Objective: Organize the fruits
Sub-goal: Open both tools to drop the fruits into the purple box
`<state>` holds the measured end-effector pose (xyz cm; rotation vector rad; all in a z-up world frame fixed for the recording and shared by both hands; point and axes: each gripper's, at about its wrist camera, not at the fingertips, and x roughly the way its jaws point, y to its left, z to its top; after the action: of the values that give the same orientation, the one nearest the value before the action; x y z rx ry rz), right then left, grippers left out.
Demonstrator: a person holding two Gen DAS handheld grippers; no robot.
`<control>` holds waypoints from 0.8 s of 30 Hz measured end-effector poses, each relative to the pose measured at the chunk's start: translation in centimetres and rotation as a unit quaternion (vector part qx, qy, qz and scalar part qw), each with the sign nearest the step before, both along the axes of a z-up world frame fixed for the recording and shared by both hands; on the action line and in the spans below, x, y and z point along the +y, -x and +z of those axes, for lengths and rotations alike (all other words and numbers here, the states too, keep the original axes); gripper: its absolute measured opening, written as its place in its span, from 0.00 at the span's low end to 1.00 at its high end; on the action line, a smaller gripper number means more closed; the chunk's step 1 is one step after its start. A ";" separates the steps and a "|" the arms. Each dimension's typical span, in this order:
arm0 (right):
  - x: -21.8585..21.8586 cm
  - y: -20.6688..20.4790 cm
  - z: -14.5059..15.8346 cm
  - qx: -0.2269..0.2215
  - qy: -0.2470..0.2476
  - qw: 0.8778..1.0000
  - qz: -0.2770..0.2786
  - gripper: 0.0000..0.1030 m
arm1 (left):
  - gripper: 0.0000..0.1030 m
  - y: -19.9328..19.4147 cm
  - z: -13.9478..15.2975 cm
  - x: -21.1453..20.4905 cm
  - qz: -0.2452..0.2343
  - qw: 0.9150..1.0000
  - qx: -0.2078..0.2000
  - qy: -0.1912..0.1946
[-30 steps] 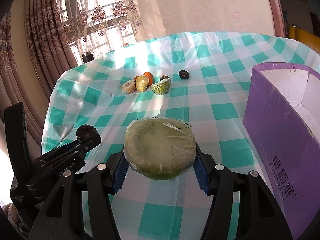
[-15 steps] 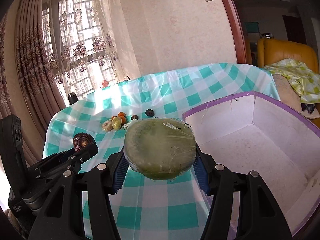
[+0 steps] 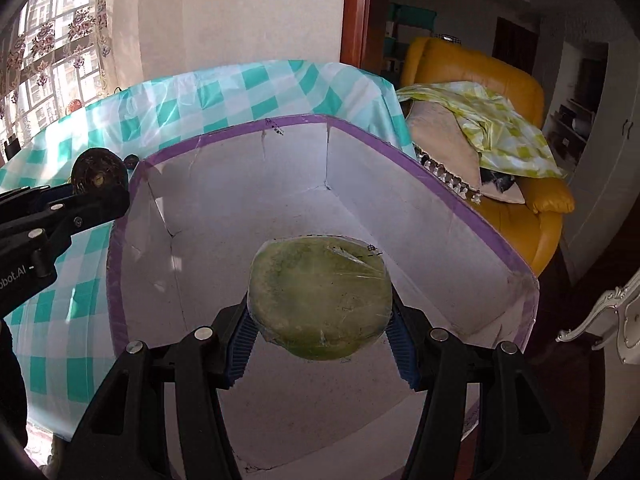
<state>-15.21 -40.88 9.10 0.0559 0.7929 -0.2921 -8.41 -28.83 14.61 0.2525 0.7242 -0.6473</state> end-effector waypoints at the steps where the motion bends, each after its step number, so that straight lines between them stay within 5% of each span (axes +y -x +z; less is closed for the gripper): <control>1: -0.4 -0.1 -0.4 0.013 0.006 1.000 -0.001 0.56 | 0.28 -0.5 -0.7 -1.4 -0.007 1.000 0.019 -0.023; 6: -0.7 -0.4 -2.2 0.062 0.033 0.997 0.013 0.56 | 0.28 -2.7 -4.3 -6.2 -0.025 0.989 0.096 -0.107; 13: -0.8 -0.6 -3.2 0.093 0.051 0.994 0.026 0.56 | 0.28 -2.7 -7.6 -8.9 -0.037 0.972 0.109 -0.204; 19: -0.6 -0.6 -2.8 0.091 0.047 0.994 0.029 0.62 | 0.31 -2.7 -7.9 -8.8 -0.042 0.971 0.114 -0.204; 22: -0.5 -0.4 -2.6 0.089 0.052 0.994 0.025 0.76 | 0.55 -2.5 -7.7 -8.8 -0.052 0.974 0.115 -0.189; 24: -0.4 -0.3 -2.6 0.090 0.055 0.994 0.023 0.77 | 0.61 -2.3 -7.2 -8.9 -0.052 0.977 0.098 -0.181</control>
<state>-14.94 -41.29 6.54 -0.0931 0.9543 -0.2986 -6.13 -37.76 7.39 0.5718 1.0253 -0.6428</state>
